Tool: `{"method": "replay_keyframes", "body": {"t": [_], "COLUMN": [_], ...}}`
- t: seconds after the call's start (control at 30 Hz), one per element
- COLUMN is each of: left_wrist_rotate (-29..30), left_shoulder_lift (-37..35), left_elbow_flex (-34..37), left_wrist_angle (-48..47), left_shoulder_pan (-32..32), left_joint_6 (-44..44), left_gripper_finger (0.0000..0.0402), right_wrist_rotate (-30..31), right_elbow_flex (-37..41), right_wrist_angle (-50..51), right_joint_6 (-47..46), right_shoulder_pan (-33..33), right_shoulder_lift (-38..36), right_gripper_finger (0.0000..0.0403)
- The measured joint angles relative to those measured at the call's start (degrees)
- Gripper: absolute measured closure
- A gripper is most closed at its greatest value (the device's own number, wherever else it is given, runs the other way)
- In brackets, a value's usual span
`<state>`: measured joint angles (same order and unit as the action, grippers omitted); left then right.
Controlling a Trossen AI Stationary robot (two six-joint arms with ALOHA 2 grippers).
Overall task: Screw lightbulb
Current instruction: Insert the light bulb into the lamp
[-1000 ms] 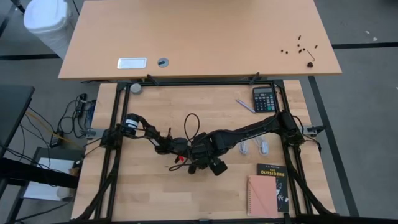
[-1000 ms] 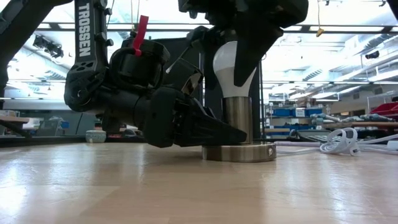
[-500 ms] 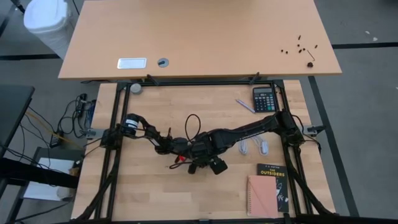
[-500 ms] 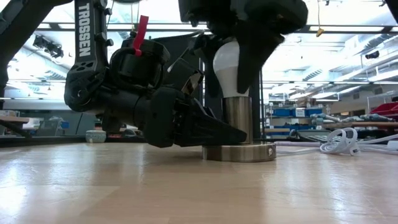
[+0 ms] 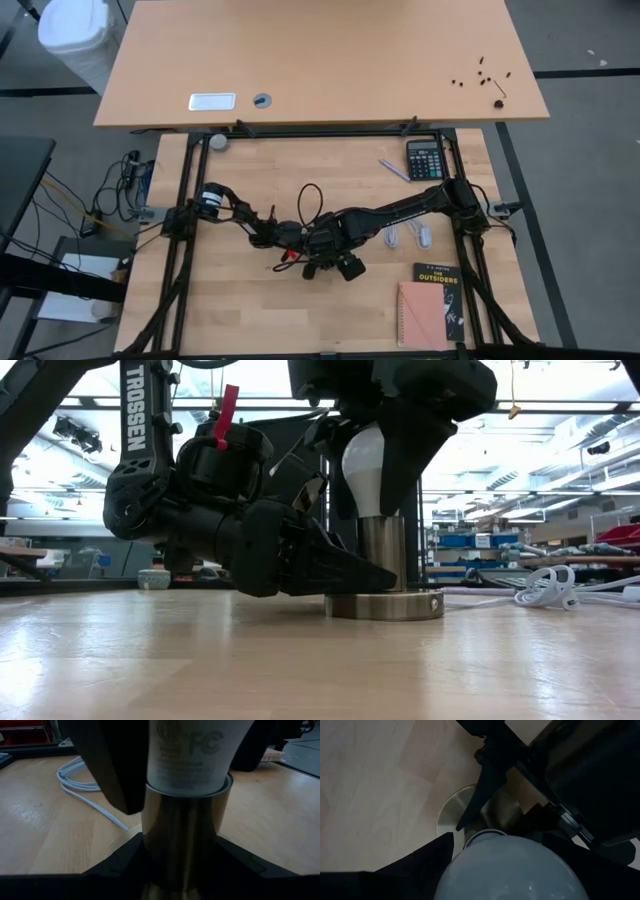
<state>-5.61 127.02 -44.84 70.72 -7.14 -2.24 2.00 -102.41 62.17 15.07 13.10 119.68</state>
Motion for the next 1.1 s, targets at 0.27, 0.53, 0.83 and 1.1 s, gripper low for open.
{"method": "replay_keyframes", "body": {"t": [0.27, 0.53, 0.83, 1.1], "left_wrist_rotate": [0.0, 0.0, 0.0, 0.0], "left_shoulder_lift": [0.0, 0.0, 0.0, 0.0], "left_elbow_flex": [0.0, 0.0, 0.0, 0.0], "left_wrist_angle": [0.0, 0.0, 0.0, 0.0], "left_shoulder_pan": [0.0, 0.0, 0.0, 0.0], "left_joint_6": [0.0, 0.0, 0.0, -0.1], "left_gripper_finger": [0.0203, 0.0203, 0.0203, 0.0203], "right_wrist_rotate": [0.4, 0.8, 0.8, 0.8], "right_elbow_flex": [0.0, 0.0, 0.1, 0.1], "right_wrist_angle": [-0.5, -0.5, -0.5, -0.5], "right_joint_6": [0.0, 0.1, 0.1, 0.1], "right_shoulder_pan": [0.0, 0.0, 0.1, 0.1], "right_shoulder_lift": [0.0, 0.1, 0.1, 0.2], "right_gripper_finger": [0.0096, 0.0096, 0.0126, 0.0154]}}
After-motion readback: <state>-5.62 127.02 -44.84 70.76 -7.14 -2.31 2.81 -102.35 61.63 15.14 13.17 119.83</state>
